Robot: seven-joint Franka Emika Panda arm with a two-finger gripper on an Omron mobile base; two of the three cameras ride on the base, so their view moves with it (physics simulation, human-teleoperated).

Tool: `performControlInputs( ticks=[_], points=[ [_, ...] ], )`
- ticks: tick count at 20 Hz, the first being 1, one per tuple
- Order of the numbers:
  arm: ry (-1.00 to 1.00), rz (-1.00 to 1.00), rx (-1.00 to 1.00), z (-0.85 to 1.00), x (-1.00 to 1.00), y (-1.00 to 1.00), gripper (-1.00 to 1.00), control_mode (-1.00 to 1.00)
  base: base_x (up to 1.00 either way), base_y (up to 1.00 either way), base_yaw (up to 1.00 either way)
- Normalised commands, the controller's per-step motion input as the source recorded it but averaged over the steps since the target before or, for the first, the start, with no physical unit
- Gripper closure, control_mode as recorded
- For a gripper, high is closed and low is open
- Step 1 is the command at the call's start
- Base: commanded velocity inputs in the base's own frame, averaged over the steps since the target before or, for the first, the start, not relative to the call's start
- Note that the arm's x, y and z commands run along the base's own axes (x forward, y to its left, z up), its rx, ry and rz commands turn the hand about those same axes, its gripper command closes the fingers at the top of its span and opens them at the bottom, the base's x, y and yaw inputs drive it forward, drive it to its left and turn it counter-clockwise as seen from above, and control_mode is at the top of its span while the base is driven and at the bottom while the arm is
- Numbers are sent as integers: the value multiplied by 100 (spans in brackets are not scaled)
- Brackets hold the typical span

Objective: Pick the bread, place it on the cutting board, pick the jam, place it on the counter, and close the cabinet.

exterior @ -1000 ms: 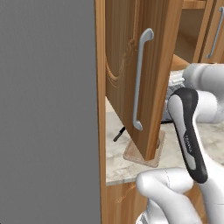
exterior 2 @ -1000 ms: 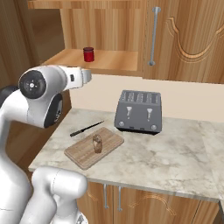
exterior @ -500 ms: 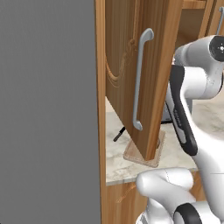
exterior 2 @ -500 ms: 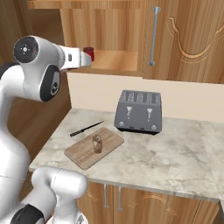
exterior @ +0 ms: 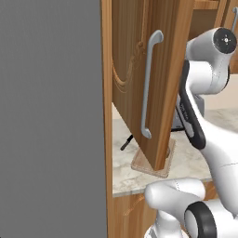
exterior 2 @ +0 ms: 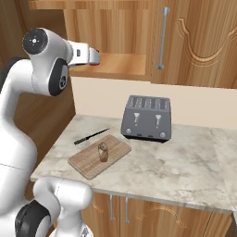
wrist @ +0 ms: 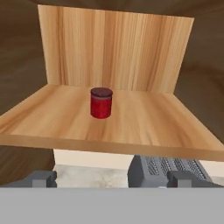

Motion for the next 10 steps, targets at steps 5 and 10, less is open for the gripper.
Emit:
performControlInputs(
  ticks=[5,10],
  points=[
    [0,0,0,0,45,5,-100,-100,0,0,0],
    [1,0,0,0,38,7,-100,-100,0,0,0]
  ],
)
